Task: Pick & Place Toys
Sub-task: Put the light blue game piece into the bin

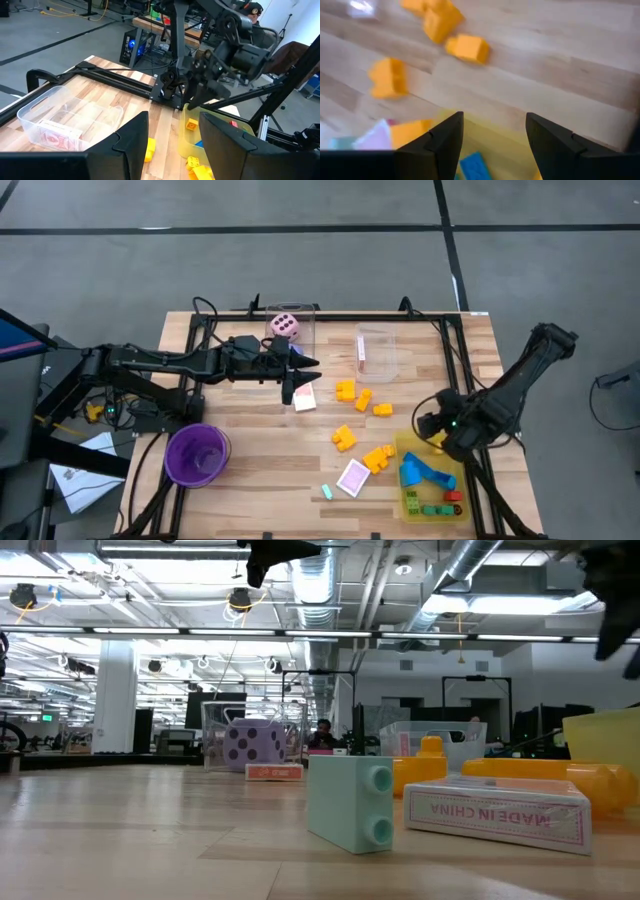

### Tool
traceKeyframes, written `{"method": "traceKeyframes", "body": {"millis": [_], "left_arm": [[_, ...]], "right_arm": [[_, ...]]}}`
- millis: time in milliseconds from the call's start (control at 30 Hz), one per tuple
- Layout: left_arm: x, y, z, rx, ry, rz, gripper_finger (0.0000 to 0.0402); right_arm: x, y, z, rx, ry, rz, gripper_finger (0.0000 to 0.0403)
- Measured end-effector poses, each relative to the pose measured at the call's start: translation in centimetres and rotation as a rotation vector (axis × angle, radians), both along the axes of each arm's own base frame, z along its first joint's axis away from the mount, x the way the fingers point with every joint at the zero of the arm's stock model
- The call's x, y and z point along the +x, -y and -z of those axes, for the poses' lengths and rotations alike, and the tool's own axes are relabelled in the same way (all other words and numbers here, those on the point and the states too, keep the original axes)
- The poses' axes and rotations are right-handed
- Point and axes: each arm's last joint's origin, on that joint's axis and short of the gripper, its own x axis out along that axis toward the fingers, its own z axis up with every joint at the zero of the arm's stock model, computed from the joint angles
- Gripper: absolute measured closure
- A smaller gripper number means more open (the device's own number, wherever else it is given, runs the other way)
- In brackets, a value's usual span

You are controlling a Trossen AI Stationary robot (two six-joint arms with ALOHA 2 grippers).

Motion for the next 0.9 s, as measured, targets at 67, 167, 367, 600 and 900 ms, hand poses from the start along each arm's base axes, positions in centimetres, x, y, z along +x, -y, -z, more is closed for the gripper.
{"method": "traceKeyframes", "body": {"millis": [67, 167, 367, 600, 900], "left_arm": [[0.0, 0.0, 0.0, 0.0, 0.0, 0.0, 0.0229], [0.0, 0.0, 0.0, 0.001, 0.0, -0.003, 0.0229], [0.0, 0.0, 0.0, 0.001, 0.0, -0.004, 0.0229], [0.0, 0.0, 0.0, -0.018, 0.001, -0.006, 0.0229], [0.0, 1.6, 0.1, 0.016, -0.007, 0.058, 0.0229]], "right_arm": [[-0.1, 0.3, -0.4, -0.006, 0.06, 0.006, 0.0196], [-0.1, 0.6, -1.1, -0.024, 0.17, 0.016, 0.0196], [0.3, 0.6, -2.3, -0.078, 0.351, -0.027, 0.0196], [1.2, -0.1, -3.1, -0.146, 0.45, -0.124, 0.0196], [2.5, -1.2, -4.9, -0.262, 0.599, -0.247, 0.0196]]}}
